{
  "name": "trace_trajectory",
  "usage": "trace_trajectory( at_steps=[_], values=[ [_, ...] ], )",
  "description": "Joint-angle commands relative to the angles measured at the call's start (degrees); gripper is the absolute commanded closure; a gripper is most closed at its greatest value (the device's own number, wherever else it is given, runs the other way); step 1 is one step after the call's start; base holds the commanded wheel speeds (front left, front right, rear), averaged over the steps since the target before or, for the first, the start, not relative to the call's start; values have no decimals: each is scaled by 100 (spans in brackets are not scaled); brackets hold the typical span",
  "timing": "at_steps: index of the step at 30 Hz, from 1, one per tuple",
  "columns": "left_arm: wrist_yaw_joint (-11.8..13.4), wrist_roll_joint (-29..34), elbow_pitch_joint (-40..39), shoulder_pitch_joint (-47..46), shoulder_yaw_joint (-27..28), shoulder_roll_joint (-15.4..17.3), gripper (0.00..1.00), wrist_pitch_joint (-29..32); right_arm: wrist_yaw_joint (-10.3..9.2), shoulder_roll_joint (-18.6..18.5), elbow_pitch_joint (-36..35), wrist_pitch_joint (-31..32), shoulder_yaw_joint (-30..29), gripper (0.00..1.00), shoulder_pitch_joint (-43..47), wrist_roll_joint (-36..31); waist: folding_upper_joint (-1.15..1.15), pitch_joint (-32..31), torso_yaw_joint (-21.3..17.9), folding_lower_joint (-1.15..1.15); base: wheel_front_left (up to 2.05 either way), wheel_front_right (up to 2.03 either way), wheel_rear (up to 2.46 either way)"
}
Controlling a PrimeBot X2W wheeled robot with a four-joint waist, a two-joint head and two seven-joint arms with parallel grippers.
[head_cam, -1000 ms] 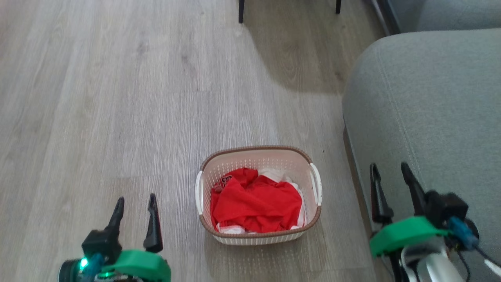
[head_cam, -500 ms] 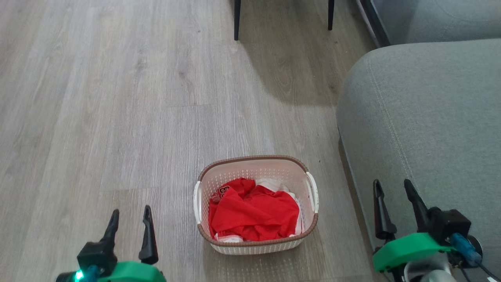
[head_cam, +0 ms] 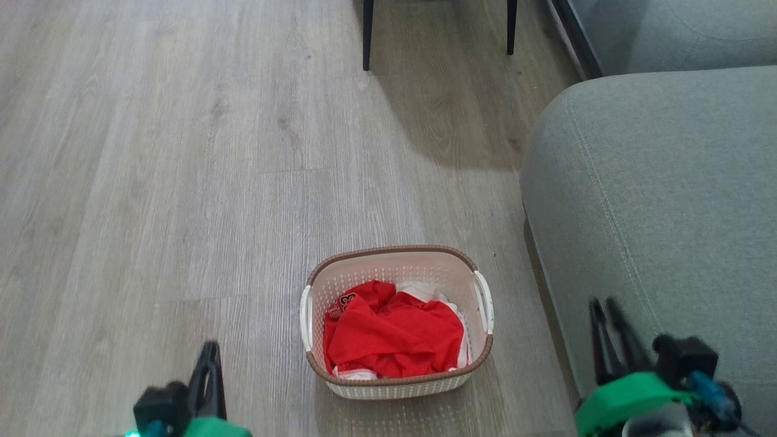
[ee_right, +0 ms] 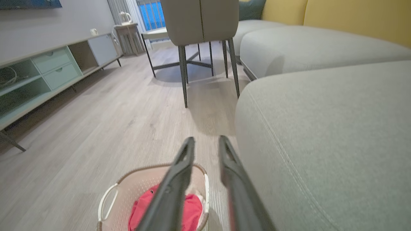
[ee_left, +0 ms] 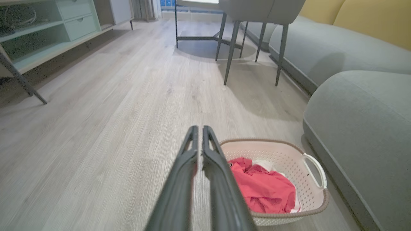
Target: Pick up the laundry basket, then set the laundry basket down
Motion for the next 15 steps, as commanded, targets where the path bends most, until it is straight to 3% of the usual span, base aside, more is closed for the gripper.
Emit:
trace_trajectory(
  at_steps=[1, 15],
  values=[
    [-7, -43, 28, 1, 2, 0, 100, 7, -1, 2, 24, 4, 3, 100, 11, 42, 0, 1, 0, 1, 0, 0, 0],
    [-140, -998, 78, -180, 121, 20, 100, 221, -2, -60, 79, 181, -51, 100, -107, 983, 0, 23, 1, 1, 0, 0, 0]
  ],
)
